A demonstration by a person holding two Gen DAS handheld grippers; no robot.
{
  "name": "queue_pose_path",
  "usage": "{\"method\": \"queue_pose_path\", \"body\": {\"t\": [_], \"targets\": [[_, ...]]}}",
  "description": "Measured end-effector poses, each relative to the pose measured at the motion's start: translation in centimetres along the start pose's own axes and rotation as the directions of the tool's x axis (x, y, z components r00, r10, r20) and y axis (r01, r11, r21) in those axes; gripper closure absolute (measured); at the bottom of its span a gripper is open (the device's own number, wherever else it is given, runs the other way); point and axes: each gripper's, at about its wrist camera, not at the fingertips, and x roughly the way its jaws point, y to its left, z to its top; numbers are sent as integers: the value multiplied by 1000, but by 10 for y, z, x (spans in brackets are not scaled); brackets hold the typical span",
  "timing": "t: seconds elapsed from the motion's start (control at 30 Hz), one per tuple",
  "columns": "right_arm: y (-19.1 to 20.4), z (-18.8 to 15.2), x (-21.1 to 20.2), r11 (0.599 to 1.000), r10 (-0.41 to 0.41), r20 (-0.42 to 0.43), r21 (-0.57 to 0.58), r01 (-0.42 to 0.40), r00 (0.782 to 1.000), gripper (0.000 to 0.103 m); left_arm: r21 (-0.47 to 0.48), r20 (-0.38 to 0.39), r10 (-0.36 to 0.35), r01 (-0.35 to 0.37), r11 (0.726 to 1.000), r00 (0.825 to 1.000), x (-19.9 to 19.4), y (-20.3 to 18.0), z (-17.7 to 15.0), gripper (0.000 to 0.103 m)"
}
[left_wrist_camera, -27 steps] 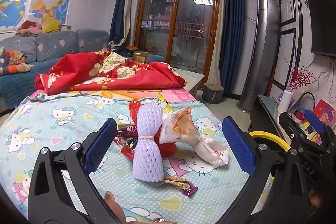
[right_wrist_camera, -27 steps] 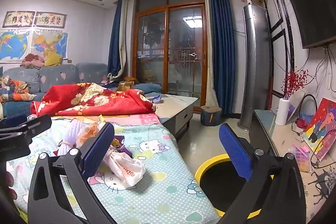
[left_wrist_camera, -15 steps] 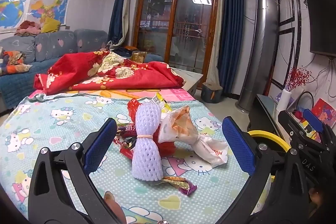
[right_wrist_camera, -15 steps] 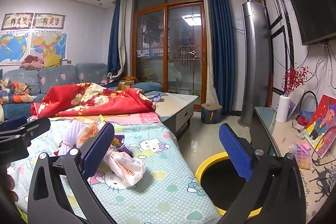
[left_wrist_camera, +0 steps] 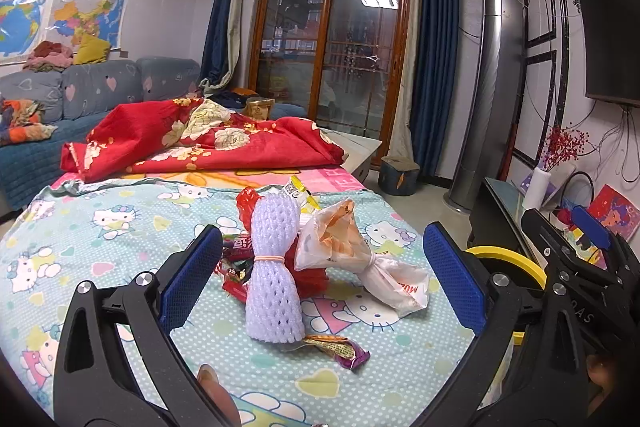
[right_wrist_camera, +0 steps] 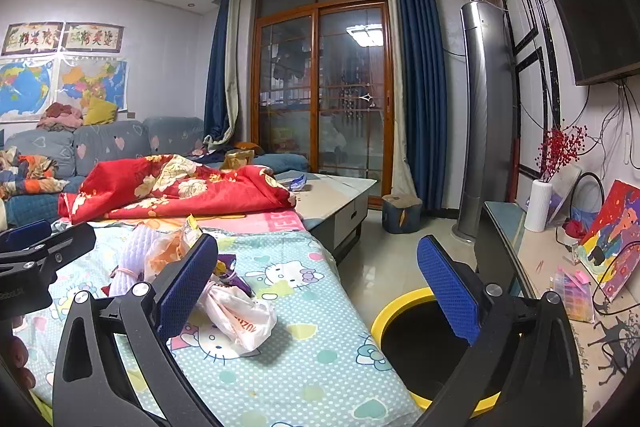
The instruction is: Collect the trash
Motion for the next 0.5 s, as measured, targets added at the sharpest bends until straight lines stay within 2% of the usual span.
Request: {"method": "queue_pose_path", "body": {"t": [0.5], "targets": [[0,-1,1,1000,0,-4,0,0,1000,6,6,-3,-4,4,1000,1000,-1,-2,0,11]]}}
